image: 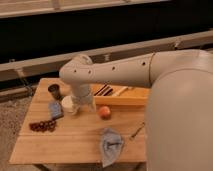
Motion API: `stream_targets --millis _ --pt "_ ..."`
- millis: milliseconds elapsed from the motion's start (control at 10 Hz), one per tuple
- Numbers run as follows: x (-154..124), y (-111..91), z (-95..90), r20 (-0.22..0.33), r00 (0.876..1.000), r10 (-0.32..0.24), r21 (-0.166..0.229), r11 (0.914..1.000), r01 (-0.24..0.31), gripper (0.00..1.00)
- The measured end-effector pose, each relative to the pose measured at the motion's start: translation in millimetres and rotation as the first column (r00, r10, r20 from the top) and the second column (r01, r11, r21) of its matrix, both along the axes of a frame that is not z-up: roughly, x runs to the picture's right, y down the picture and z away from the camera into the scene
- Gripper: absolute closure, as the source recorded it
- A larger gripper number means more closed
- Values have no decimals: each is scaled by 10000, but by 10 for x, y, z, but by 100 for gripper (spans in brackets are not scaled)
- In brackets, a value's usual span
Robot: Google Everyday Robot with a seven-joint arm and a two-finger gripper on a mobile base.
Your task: Place towel in table surface
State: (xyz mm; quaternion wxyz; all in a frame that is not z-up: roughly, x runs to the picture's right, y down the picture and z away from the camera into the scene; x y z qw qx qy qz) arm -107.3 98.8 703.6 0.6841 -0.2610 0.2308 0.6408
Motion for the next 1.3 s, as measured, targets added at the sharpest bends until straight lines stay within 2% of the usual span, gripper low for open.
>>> stream_targets --millis 1000,1100,1300 --pt "13 15 2 -3 10000 12 -17 10000 -12 35" --pt "41 58 13 28 10000 72 -40 10000 -72 35" --pt "263 263 44 -70 9997 230 -213 9995 -232 35"
